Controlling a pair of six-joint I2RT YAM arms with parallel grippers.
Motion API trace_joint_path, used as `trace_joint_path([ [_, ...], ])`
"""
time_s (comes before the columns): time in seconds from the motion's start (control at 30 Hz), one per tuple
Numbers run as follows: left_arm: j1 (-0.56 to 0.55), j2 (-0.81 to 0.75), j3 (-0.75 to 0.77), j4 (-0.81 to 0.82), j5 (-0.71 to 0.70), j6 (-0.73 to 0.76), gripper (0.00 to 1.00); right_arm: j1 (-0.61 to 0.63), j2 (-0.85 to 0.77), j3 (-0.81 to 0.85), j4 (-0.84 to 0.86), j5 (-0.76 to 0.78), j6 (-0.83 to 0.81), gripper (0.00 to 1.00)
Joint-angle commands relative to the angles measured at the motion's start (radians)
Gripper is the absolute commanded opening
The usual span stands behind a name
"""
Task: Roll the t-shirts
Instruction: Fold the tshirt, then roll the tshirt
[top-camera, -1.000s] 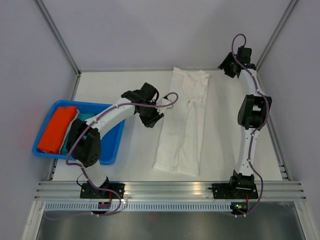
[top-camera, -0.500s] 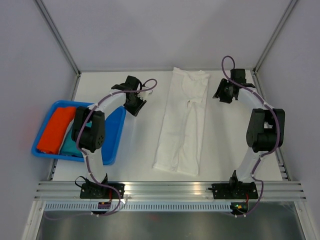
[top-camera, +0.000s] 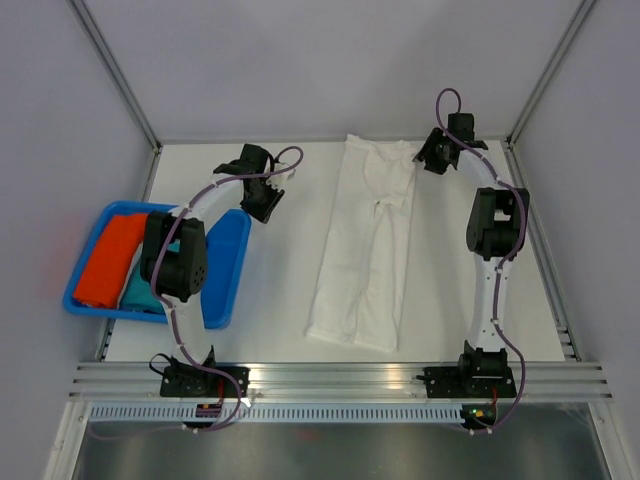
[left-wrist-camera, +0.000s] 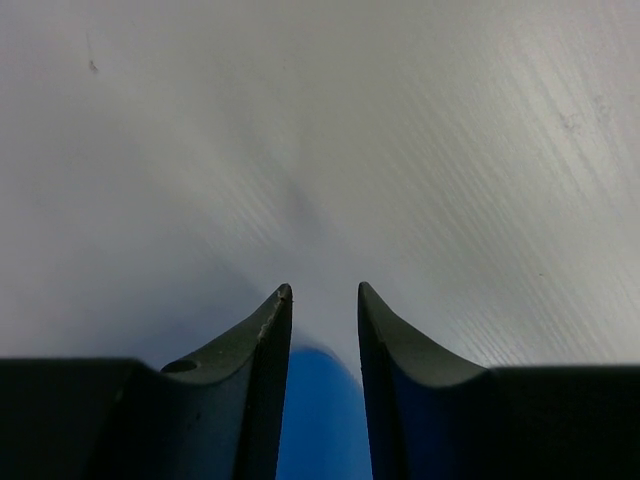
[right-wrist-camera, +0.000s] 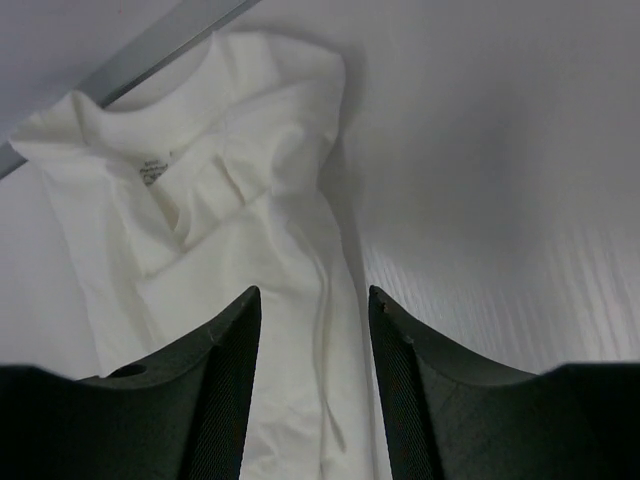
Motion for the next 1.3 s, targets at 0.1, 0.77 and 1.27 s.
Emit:
trace_joint_path([
  [0.1, -0.004, -0.032, 0.026, 0.001, 0.113, -0.039, 0.39, 0.001, 0.216, 0.22, 0.022, -0.061, 0.197, 0.42],
  [0.77, -0.224, -0.251, -0.146, -0.01, 0.236, 0.168, 0.41, 0.029, 0.194, 0.331, -0.038, -0.035, 0.119, 0.56],
  [1.27, -0.435, -0.573, -0.307, -0.1, 0.354, 0.148, 0.45, 0.057, -1.103, -0.861, 0.046, 0.045, -0.255, 0.63],
])
